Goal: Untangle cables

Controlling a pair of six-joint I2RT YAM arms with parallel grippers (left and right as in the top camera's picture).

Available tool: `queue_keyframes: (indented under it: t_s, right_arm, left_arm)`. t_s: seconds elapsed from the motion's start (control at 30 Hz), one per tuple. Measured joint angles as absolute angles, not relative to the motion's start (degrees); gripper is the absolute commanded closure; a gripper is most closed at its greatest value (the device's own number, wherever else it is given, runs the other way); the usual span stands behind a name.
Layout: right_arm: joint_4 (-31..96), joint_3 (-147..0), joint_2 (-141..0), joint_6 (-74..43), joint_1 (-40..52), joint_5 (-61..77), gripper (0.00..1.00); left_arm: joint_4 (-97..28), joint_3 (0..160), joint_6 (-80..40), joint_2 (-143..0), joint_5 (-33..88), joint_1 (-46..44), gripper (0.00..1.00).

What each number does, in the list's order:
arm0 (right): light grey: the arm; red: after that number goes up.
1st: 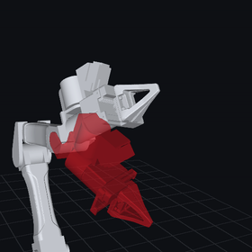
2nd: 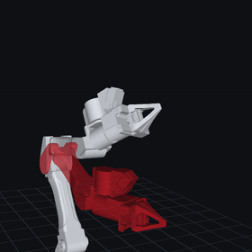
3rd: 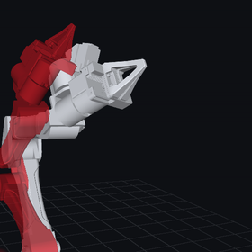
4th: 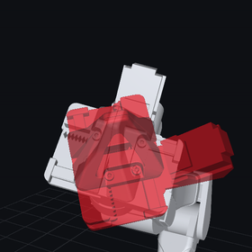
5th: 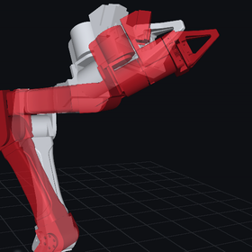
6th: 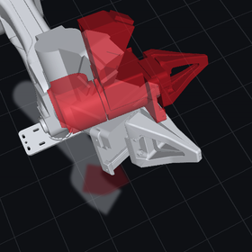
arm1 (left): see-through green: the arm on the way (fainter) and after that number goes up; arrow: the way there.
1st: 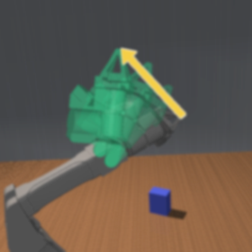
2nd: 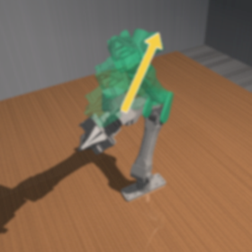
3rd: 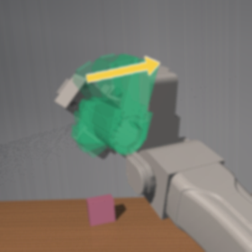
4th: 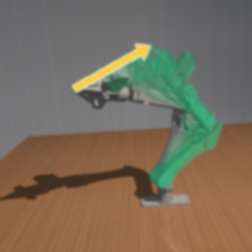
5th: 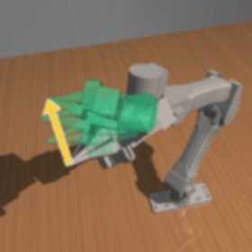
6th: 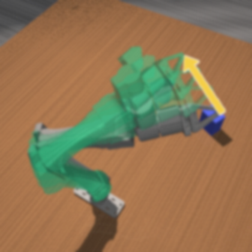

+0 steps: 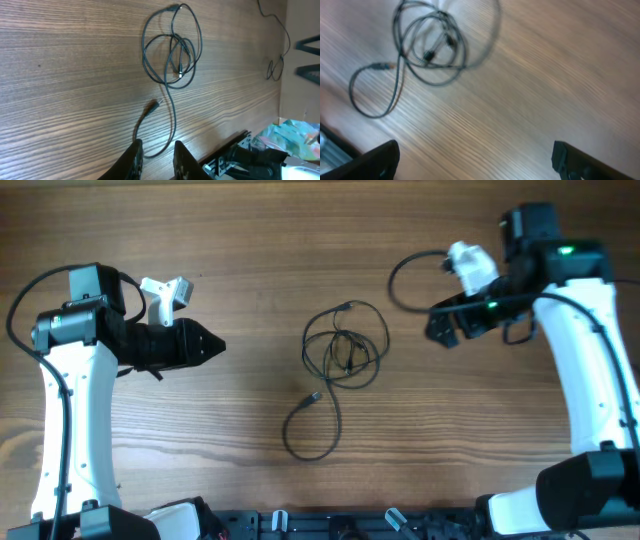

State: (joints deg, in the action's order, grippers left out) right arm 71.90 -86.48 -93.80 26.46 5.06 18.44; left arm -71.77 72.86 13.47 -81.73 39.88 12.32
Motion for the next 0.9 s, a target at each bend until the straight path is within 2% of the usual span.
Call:
queue_keyframes:
  t_s: [0.5,0.73,0.9]
  right_arm:
    - [24.4,-58.1,-94.0,37.7,21.7,19.1,0.0]
    - [22.1,-52.3,-96.5,49.1,22.4,19.0,0.0]
    - [20.6,-52.0,-100.4,52.0,22.4,19.1,0.01]
  left_arm:
    - [-68.9,72.9,13.5,-81.7,37.3,12.3,0.76]
    - [-68.5,72.9,13.5,-81.7,36.9,12.3,0.76]
    - [-68.3,72.9,13.5,-81.7,36.7,12.3,0.76]
